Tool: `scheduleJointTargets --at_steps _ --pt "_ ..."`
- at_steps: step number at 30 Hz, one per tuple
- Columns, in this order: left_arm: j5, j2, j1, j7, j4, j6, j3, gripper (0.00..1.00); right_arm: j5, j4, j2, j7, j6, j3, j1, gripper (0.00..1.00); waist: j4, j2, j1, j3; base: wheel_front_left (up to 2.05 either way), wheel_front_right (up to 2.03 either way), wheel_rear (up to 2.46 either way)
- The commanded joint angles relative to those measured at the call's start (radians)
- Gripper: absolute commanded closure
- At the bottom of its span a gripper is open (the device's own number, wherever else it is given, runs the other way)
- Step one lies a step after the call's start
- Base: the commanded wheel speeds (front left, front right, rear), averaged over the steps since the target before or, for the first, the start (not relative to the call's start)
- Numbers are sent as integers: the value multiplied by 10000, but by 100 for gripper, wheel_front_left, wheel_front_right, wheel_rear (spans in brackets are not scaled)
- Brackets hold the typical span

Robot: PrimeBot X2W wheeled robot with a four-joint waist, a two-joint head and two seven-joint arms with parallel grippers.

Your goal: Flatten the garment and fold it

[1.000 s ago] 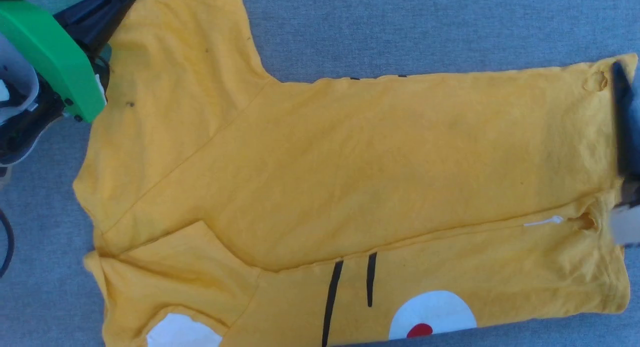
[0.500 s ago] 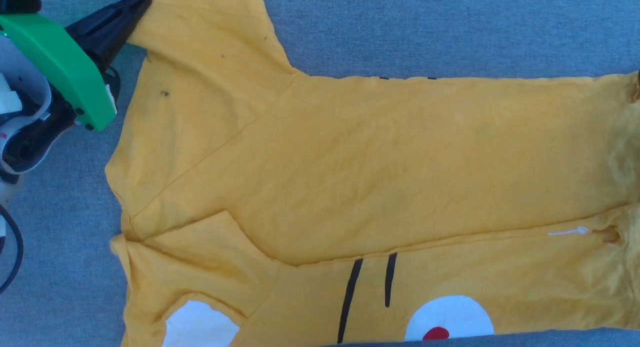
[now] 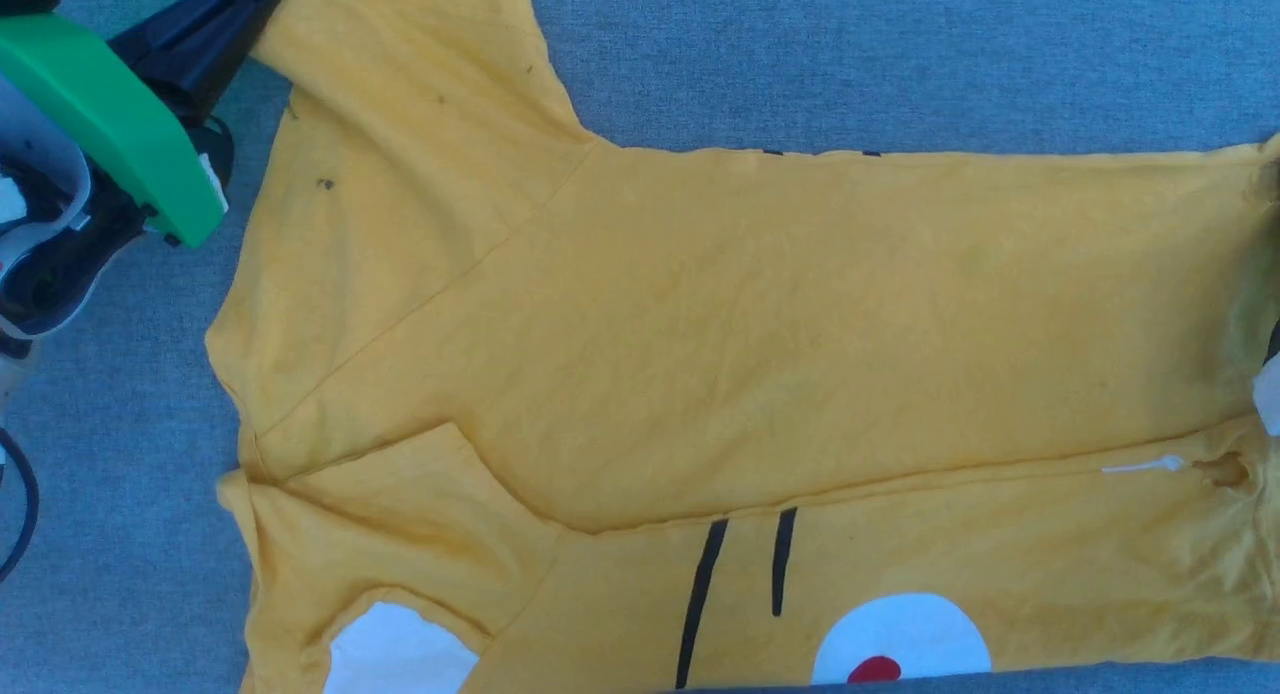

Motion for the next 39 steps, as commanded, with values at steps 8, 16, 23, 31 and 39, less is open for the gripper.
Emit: scheduleJointTargets --at_steps 8,16,23,31,39 --pt "-254 679 505 -1783 -402 -36 446 100 -27 -136 -138 -1228 -17 41 69 100 91 0 -1 -956 0 0 0" --pt "-890 1735 2921 -3235 -1810 445 845 100 267 -275 49 -1987 -17 -284 1479 100 338 0 -1 -2492 0 0 0" --pt "-880 1860 5395 -3451 -3032 1228 1328 100 683 43 427 -2607 -17 -445 2952 100 538 0 -1 -3557 0 0 0" --pt "-647 952 8214 -3458 -3268 1433 1807 100 999 998 605 -3225 -17 -259 4185 100 701 0 -1 -4186 0 0 0" --pt "-507 173 9382 -3447 -2205 1348 1221 100 1068 2126 305 -3443 -17 245 4808 100 689 0 -1 -4607 0 0 0"
